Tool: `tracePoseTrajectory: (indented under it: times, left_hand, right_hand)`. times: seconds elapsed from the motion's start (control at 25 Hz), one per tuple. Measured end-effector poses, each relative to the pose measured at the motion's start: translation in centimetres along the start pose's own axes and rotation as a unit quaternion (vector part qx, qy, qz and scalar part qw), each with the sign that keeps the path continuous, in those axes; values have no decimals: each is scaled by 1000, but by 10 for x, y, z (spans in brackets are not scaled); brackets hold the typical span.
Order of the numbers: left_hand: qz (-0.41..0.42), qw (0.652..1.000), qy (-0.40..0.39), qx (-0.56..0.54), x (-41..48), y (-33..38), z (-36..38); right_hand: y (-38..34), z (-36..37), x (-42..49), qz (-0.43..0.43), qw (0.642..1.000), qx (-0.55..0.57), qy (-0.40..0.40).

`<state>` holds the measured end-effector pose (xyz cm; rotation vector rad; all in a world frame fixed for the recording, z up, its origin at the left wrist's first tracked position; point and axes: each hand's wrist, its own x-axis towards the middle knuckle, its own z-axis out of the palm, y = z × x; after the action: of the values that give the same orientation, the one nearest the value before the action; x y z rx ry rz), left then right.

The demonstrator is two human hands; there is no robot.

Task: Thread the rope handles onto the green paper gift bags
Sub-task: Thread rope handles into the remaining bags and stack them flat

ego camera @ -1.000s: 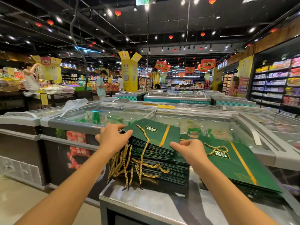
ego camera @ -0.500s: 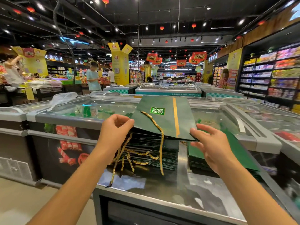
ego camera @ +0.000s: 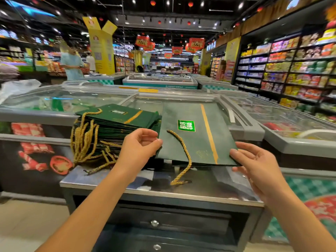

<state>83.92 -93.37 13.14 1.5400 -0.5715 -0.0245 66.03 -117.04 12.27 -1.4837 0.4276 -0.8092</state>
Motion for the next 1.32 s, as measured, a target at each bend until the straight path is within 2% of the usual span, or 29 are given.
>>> tracePoseTrajectory:
  times: [0.2,0.32,0.52,0.6,0.64,0.72,0.8,0.84,0.96,1.04,1.2,1.32]
  left_hand:
    - [9,999,-9,43,-6,-21,24]
    - [9,999,-13,38,-10,-31,28]
    - [11,999,-21,33,-11,-40,26]
    - [15,998,-25,52,-9,-42,26]
    - [19,997,-26,65,-9,-43,27]
    - [22,995,-27,89,-10,-44,28]
    - [29,994,-30,105,-11,-45,29]
    - [36,992,-31,113,-11,-46,30]
    - [42,991,-38,121,-10,-47,29]
    - [36,992,-46,113,-10,-47,29]
    - [42,992,-72,98,-11,-45,27]
    - [51,987,-134,78,-13,-43,26]
  right_hand:
    - [20,-16,2,12,995,-102,8]
    - [23,-13,3,-18,988,-151,23]
    - [38,-10,-5,-131,929,-341,52]
    - [38,0,-16,-225,896,-373,88]
    - [33,8,-23,-280,883,-367,86]
    - [23,29,-39,-332,879,-341,5]
    - [19,50,-46,-295,885,-344,-105]
    - [22,59,-46,-268,881,-368,-133]
    - [31,77,-44,-229,834,-488,-118]
    - [35,81,-47,-230,813,-525,-107]
    - [34,74,-48,-197,838,-487,-151]
    - [26,64,-44,-163,916,-336,-148]
